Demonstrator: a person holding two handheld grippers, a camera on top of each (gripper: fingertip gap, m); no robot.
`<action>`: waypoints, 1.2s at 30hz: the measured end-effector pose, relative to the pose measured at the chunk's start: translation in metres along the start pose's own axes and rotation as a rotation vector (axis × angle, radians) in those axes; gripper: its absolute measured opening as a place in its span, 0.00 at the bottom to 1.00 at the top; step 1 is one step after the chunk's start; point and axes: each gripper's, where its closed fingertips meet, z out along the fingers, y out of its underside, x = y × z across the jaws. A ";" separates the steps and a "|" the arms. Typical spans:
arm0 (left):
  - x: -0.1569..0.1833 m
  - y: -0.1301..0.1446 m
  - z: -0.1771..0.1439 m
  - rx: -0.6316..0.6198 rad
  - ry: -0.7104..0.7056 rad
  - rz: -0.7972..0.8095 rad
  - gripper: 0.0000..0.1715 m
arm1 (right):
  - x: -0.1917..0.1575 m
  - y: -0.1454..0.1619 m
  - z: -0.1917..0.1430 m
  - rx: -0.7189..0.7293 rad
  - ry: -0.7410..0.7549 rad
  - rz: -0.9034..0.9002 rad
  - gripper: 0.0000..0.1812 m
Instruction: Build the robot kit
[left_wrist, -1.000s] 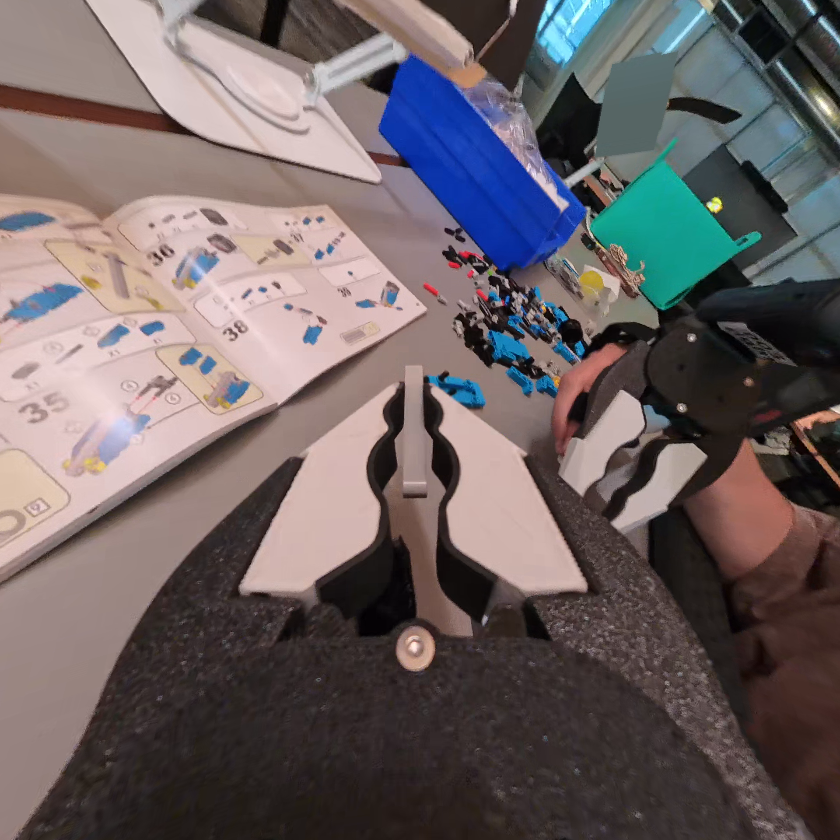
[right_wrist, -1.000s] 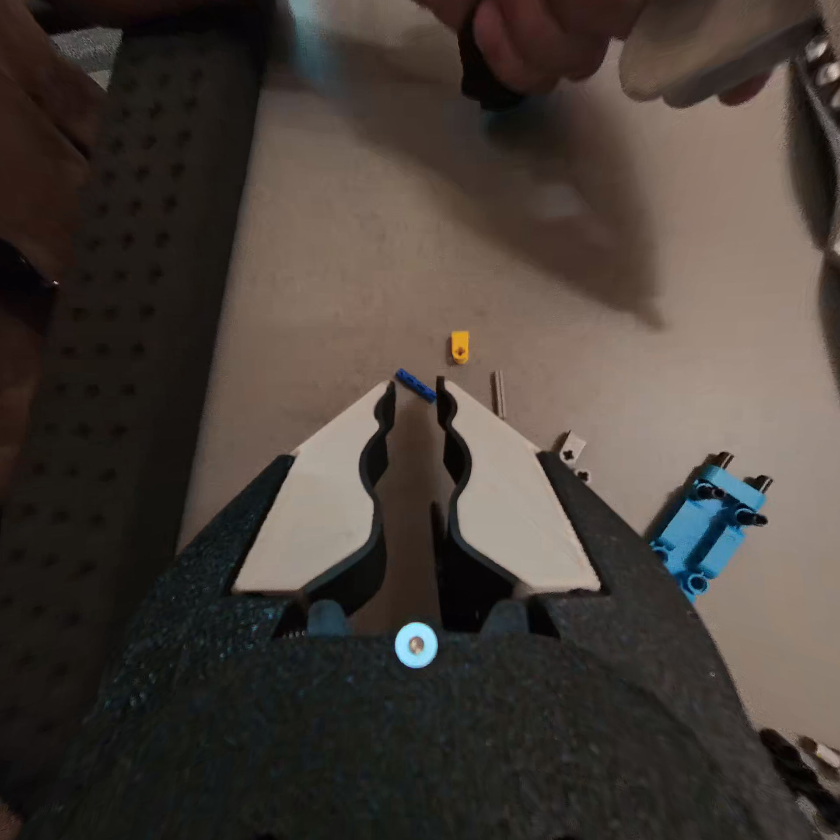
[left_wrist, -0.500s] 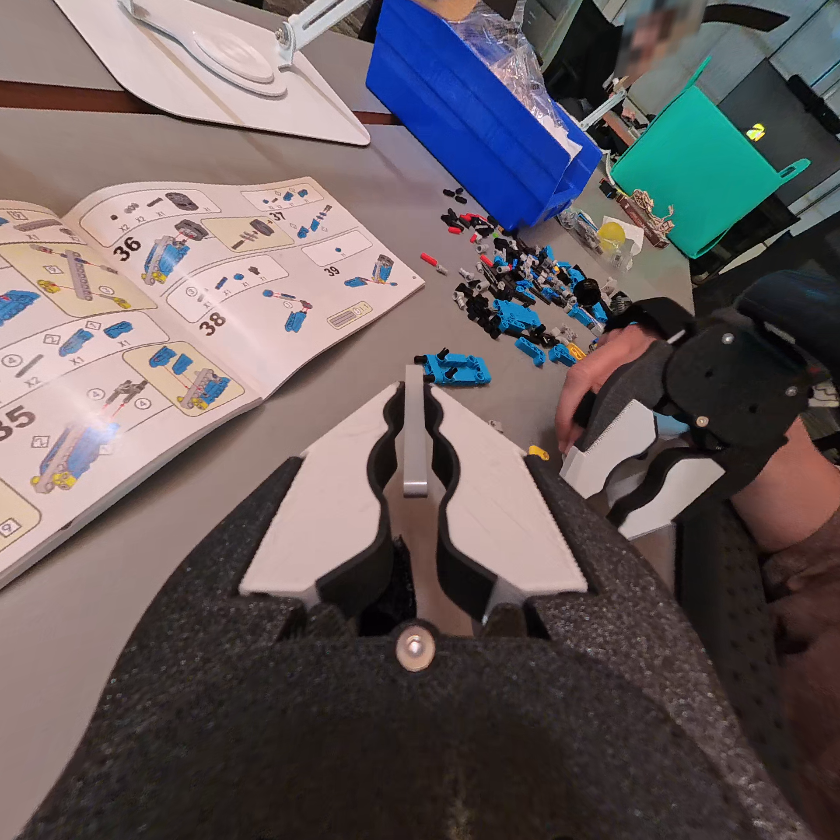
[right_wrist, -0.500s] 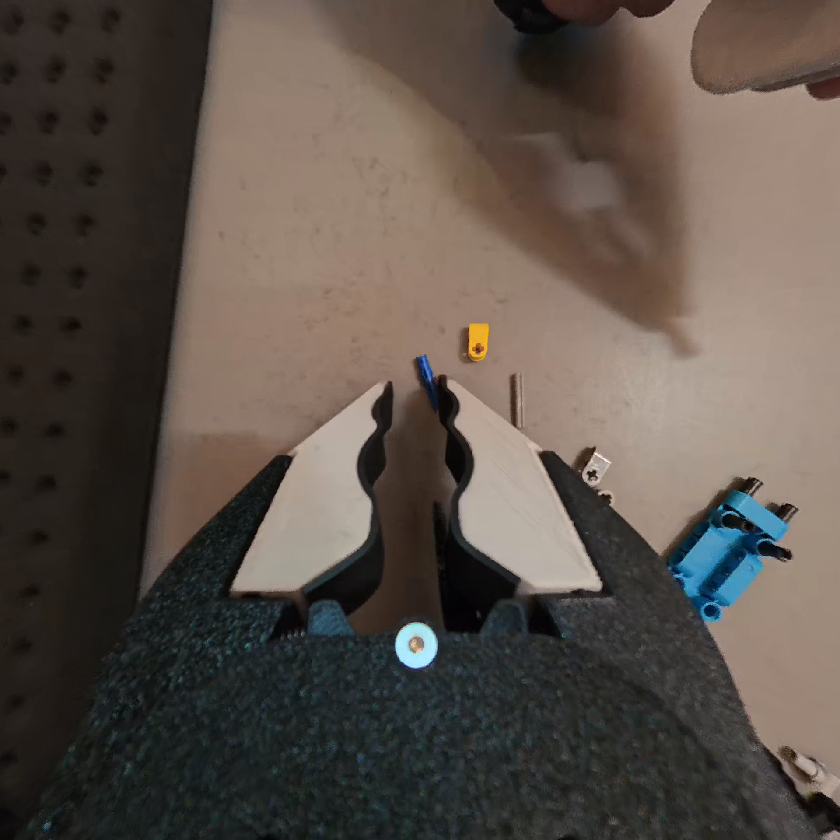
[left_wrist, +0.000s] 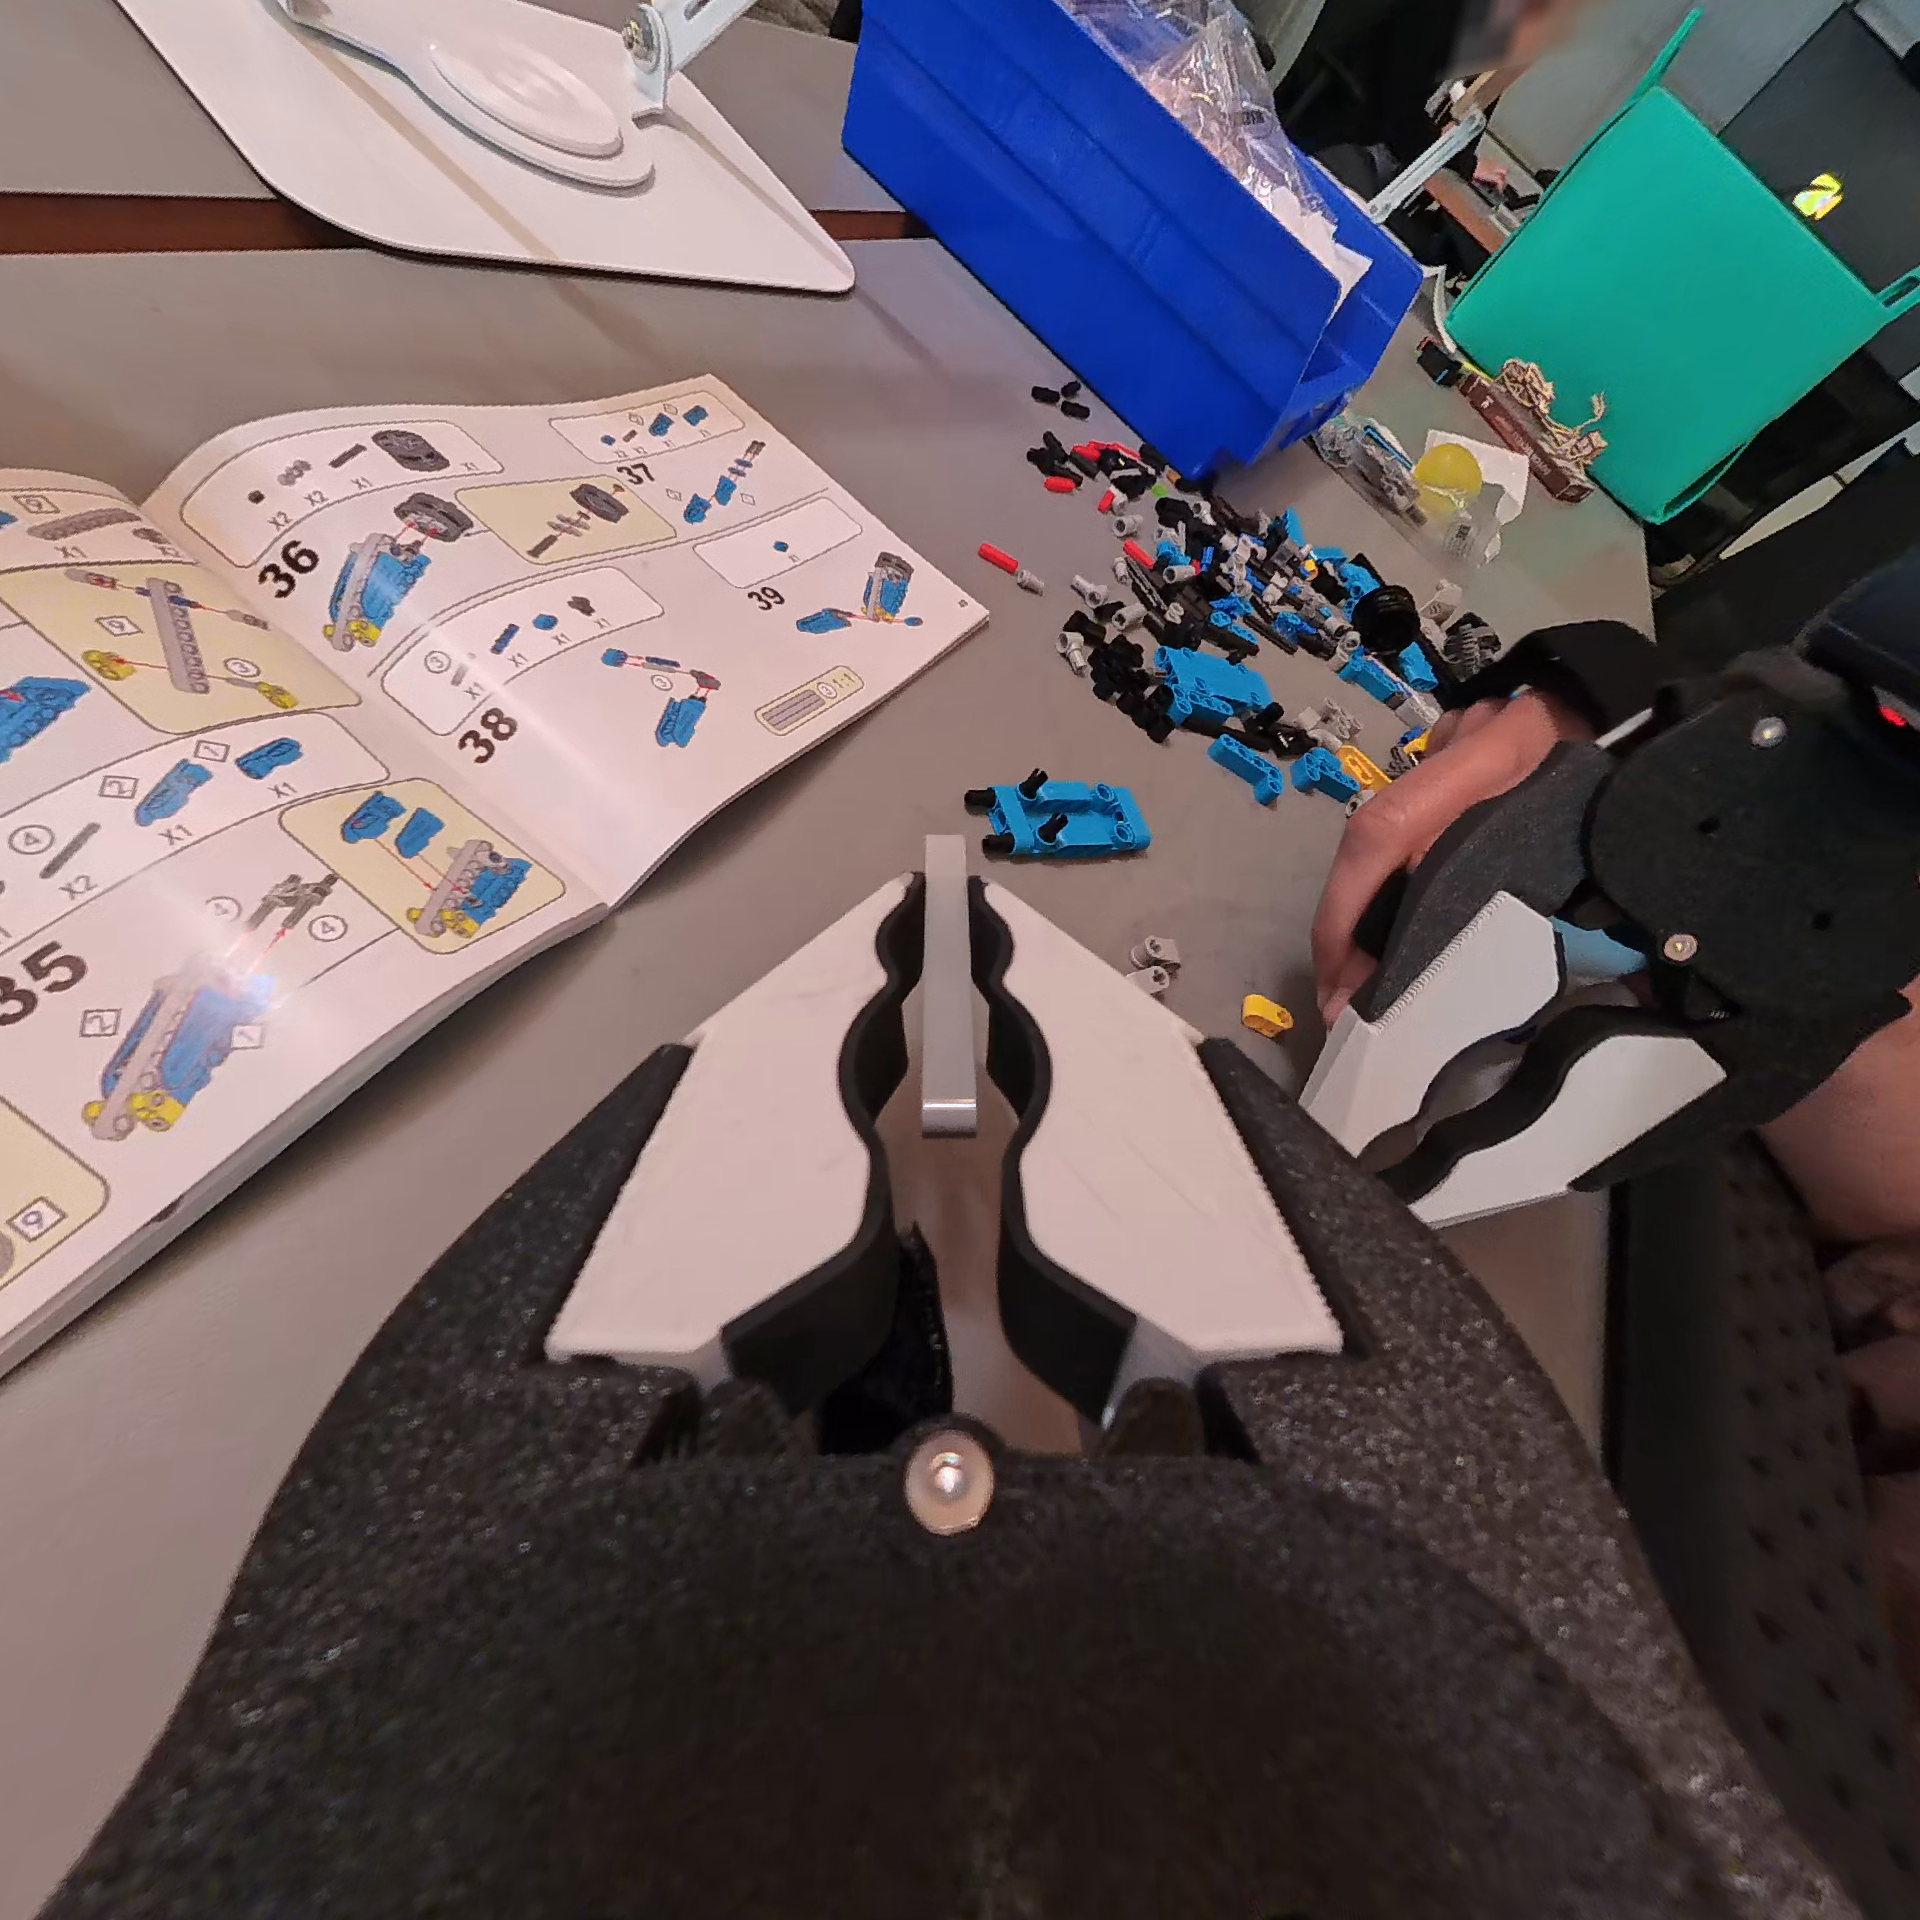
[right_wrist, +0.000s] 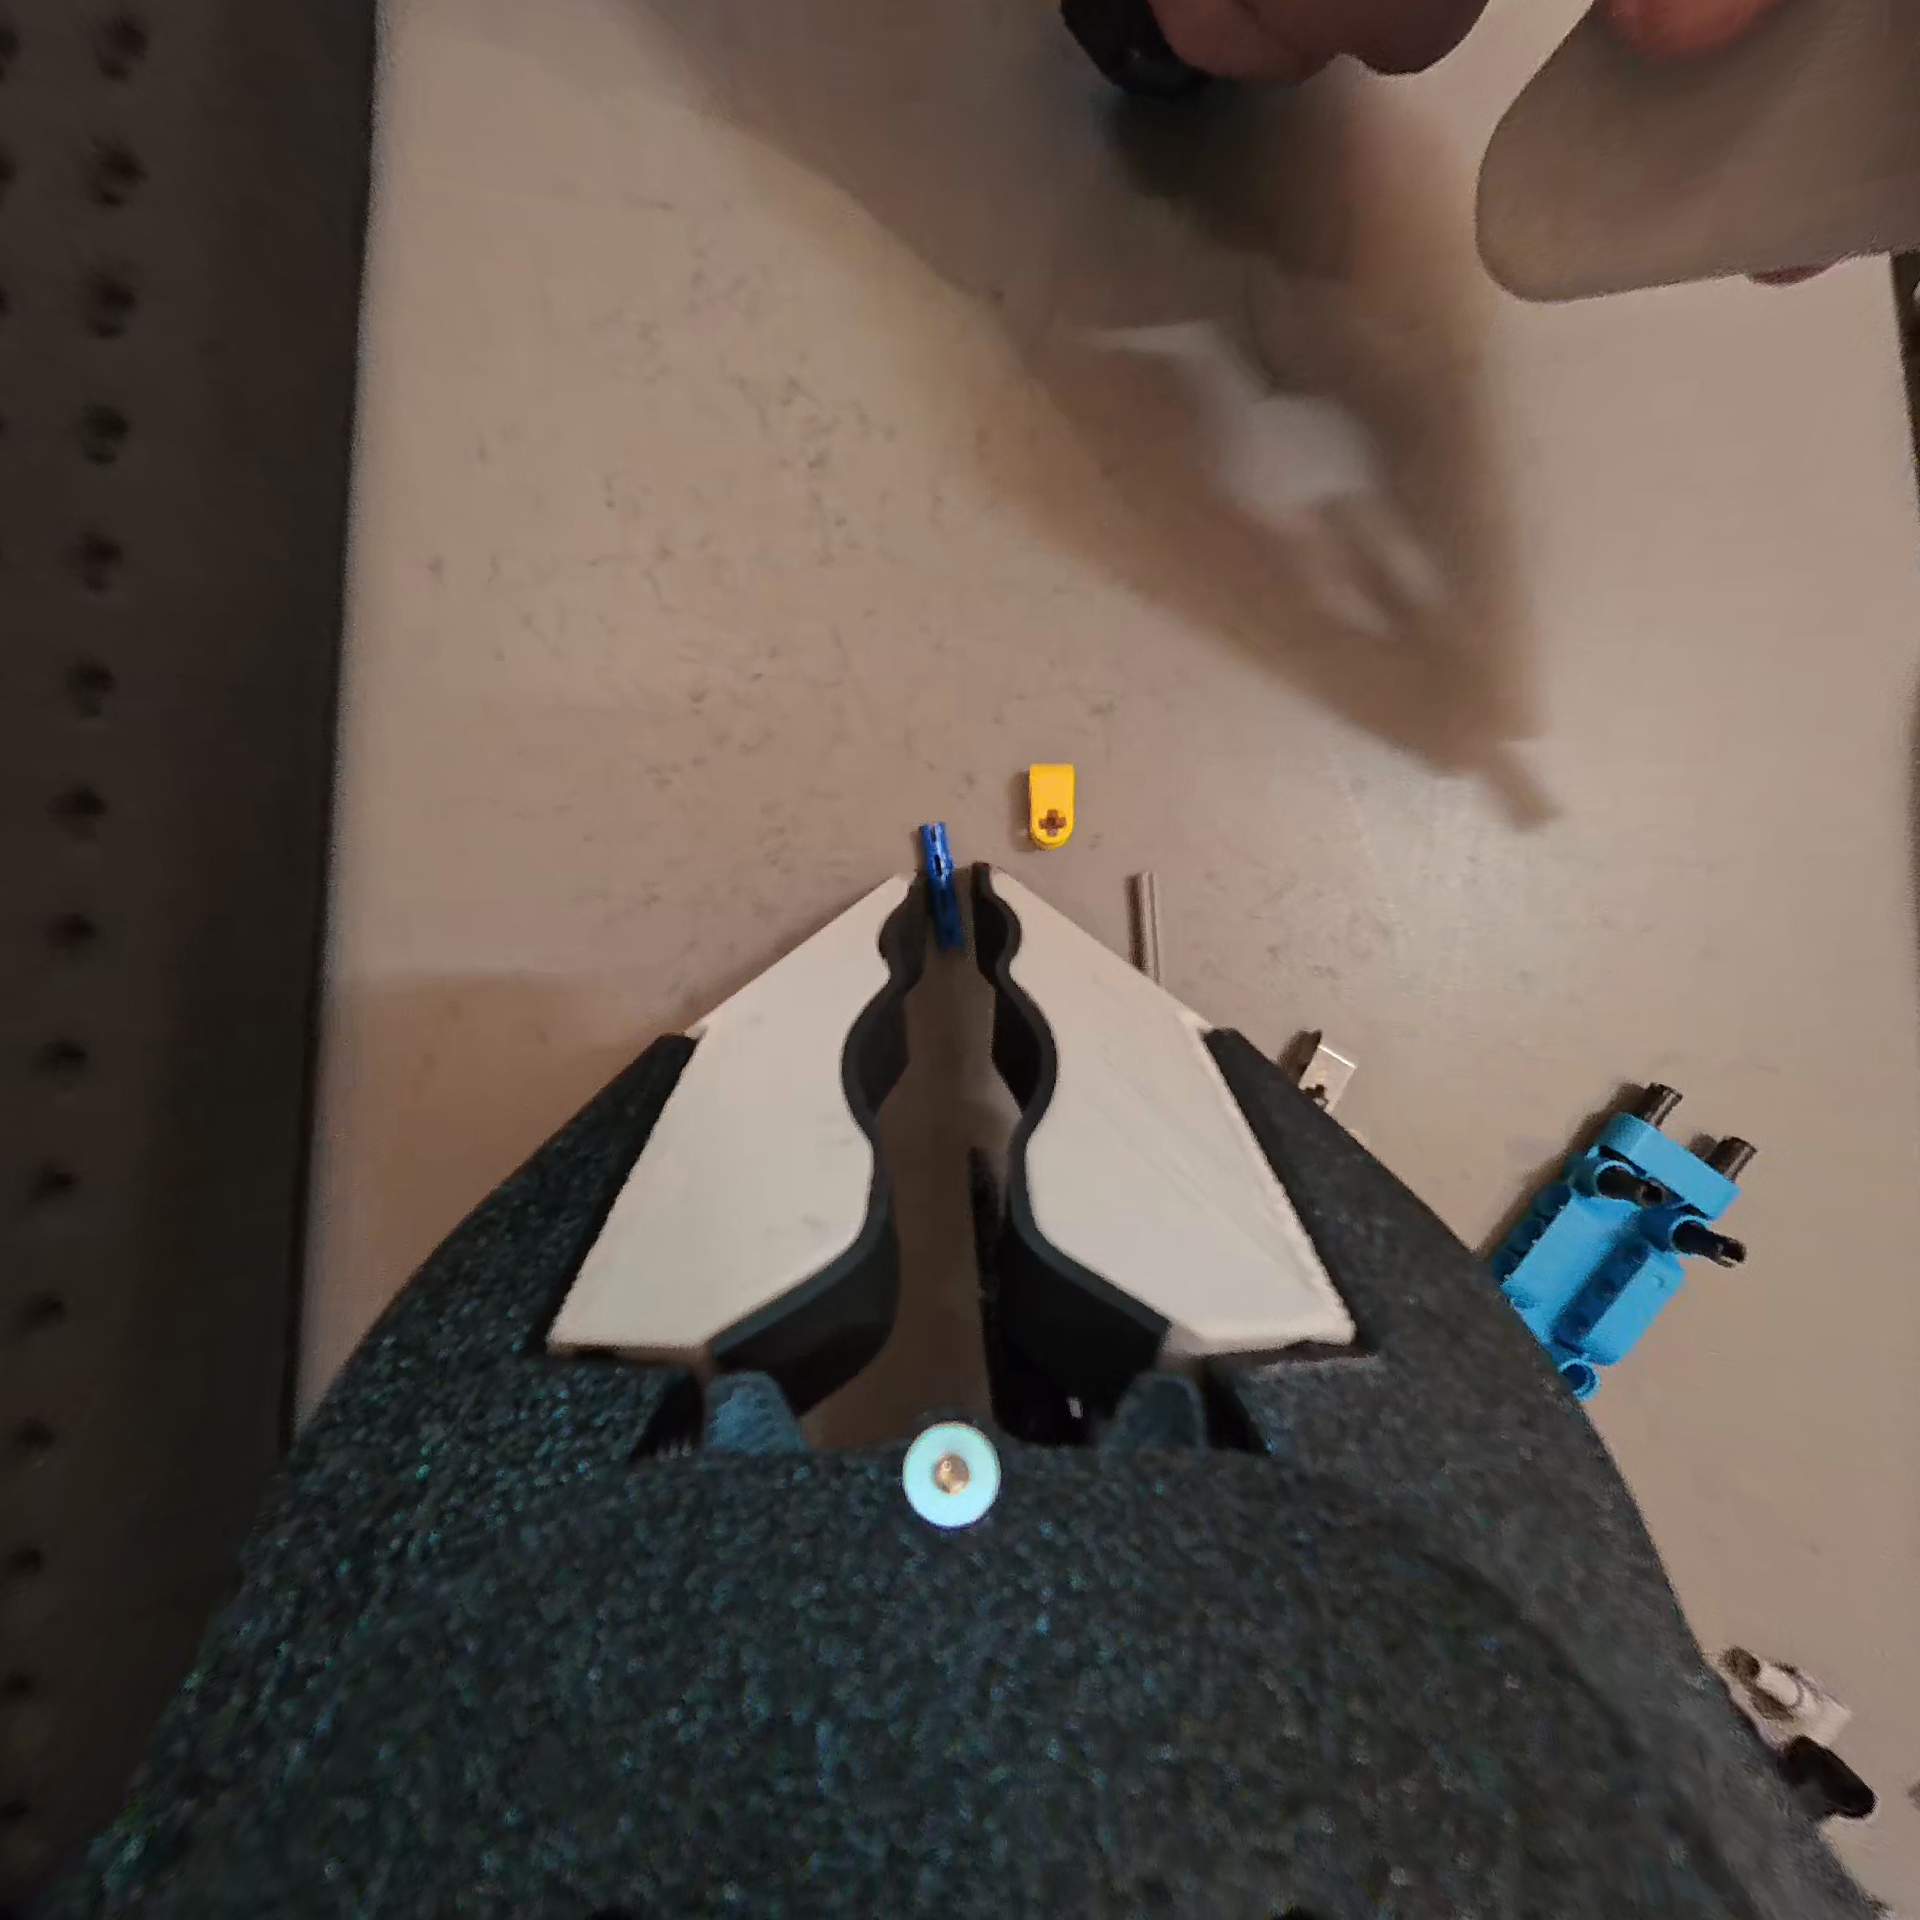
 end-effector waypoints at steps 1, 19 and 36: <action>0.000 0.000 0.000 0.000 0.001 0.001 0.04 | 0.000 0.000 0.000 -0.006 0.003 0.002 0.05; 0.034 -0.043 -0.013 0.246 -0.153 0.375 0.04 | 0.099 -0.077 -0.089 0.840 0.184 0.507 0.02; 0.031 -0.029 -0.004 0.123 -0.333 0.725 0.04 | 0.103 -0.061 -0.067 0.709 0.205 0.526 0.03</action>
